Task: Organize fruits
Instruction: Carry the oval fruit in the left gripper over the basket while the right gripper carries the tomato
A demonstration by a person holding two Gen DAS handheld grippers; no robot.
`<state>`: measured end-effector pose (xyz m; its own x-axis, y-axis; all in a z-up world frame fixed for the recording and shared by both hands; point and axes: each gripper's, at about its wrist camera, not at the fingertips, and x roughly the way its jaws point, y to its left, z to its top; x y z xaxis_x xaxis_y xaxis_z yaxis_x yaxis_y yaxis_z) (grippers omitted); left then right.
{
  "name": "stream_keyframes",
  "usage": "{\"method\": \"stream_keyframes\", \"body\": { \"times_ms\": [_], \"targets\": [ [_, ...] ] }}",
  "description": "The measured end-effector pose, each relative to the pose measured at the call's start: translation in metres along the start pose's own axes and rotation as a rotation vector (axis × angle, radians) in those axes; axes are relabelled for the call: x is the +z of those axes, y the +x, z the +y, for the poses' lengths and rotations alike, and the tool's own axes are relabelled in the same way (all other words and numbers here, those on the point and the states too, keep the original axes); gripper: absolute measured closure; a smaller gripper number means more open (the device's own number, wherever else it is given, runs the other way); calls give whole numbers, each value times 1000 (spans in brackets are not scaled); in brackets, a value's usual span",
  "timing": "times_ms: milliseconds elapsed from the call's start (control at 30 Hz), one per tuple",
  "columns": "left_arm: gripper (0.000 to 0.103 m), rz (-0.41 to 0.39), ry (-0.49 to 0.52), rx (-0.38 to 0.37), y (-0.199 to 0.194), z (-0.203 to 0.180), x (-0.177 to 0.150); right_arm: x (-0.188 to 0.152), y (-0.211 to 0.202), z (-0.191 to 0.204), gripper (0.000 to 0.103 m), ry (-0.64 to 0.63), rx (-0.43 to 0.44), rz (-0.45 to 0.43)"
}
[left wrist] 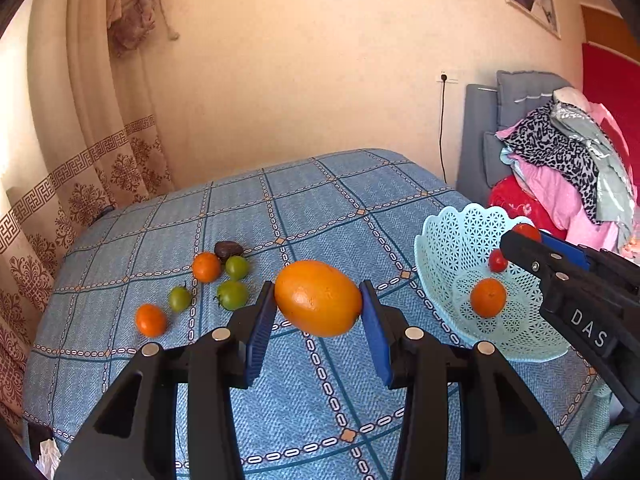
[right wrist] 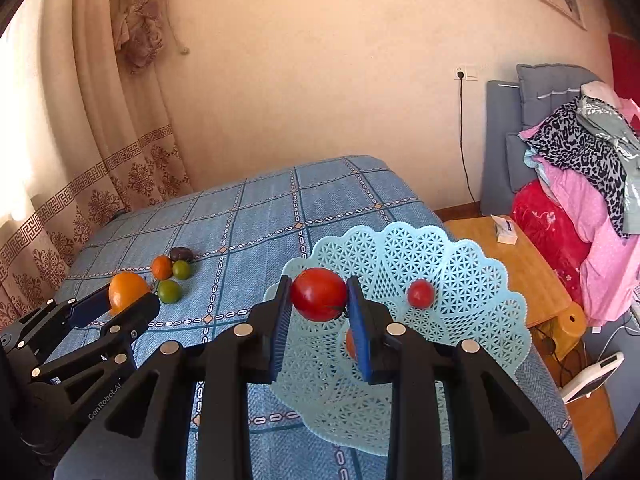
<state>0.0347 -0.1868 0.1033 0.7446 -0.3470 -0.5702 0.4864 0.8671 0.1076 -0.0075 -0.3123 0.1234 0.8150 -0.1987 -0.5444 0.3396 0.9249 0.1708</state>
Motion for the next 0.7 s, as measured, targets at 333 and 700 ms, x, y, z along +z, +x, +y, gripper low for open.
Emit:
{"method": "stream_keyframes", "body": {
  "times_ms": [333,700],
  "targets": [
    [60,27,36,-30,21,-32,7,3,3,-34,75,61,-51,-9],
    [60,33,58,-82,36,-58,24,5,11,-53,75,103,-90,-1]
  ]
}}
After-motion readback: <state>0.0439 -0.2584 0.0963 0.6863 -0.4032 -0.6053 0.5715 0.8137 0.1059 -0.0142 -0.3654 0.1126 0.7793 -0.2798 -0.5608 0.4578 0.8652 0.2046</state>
